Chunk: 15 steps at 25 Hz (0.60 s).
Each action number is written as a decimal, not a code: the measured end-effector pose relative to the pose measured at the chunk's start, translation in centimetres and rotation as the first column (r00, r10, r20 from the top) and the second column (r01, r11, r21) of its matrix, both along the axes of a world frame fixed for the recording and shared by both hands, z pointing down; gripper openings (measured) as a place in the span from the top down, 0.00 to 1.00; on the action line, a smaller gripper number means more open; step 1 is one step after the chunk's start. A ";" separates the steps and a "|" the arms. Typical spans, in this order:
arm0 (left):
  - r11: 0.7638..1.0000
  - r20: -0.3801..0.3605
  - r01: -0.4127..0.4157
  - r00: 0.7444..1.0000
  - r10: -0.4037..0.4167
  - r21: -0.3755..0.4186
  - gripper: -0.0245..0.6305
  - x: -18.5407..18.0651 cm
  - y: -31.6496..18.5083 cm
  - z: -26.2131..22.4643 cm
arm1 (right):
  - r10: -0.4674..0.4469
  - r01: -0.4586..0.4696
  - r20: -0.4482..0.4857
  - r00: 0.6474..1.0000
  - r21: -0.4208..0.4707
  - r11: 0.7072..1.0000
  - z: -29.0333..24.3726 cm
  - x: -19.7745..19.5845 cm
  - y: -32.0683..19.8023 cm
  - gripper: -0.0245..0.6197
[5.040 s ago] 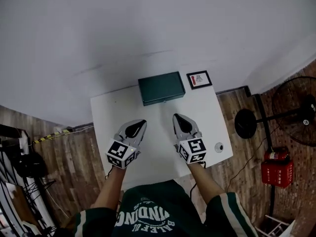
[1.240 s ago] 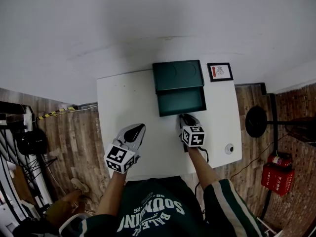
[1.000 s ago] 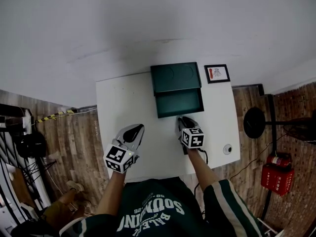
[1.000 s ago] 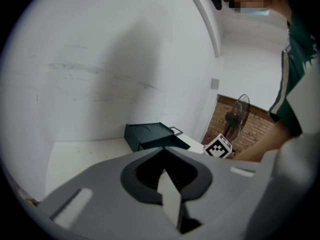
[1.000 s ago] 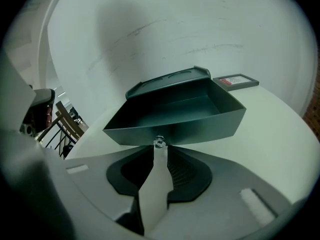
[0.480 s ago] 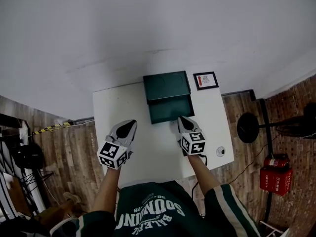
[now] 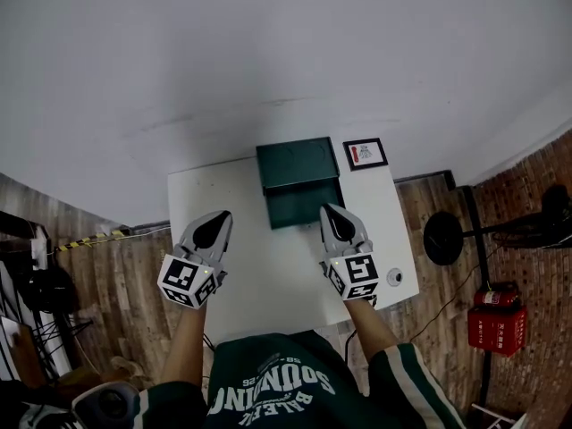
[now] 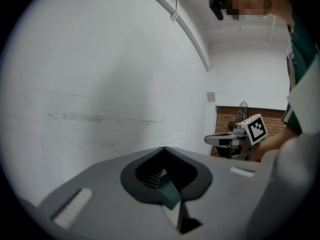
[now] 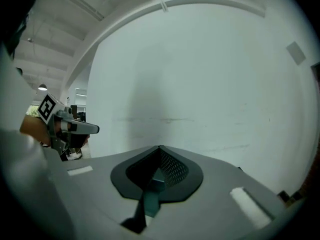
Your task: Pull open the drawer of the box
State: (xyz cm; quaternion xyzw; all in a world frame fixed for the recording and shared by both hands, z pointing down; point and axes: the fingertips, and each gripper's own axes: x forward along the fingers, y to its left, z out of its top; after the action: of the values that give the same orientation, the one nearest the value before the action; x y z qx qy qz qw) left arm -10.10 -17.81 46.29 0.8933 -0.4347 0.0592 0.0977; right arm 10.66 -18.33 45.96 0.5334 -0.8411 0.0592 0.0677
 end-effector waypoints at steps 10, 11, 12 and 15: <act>1.000 -0.011 0.001 1.000 -0.001 -0.003 0.88 -0.4 0.6 -0.1 | 0.028 -0.028 0.002 1.000 0.005 1.000 -0.1 0.5 1.1 0.96; 1.000 -0.013 0.001 1.000 -0.001 -0.004 0.88 -0.3 0.6 -0.1 | 0.029 -0.029 0.002 1.000 0.005 1.000 0.0 0.6 1.1 0.96; 1.000 -0.014 0.000 1.000 0.000 -0.006 0.88 -0.3 0.6 0.0 | 0.029 -0.029 -0.001 1.000 0.006 1.000 0.0 0.6 1.2 0.96; 1.000 -0.018 0.000 1.000 0.000 -0.010 0.88 -0.2 0.8 0.1 | 0.028 -0.028 -0.013 1.000 0.011 1.000 -0.1 0.6 1.4 0.96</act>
State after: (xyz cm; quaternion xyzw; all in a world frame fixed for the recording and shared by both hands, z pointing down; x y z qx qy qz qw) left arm -10.32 -16.97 46.36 0.8934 -0.4334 0.0534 0.1061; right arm 11.25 -16.96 45.87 0.5460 -0.8333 0.0523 0.0695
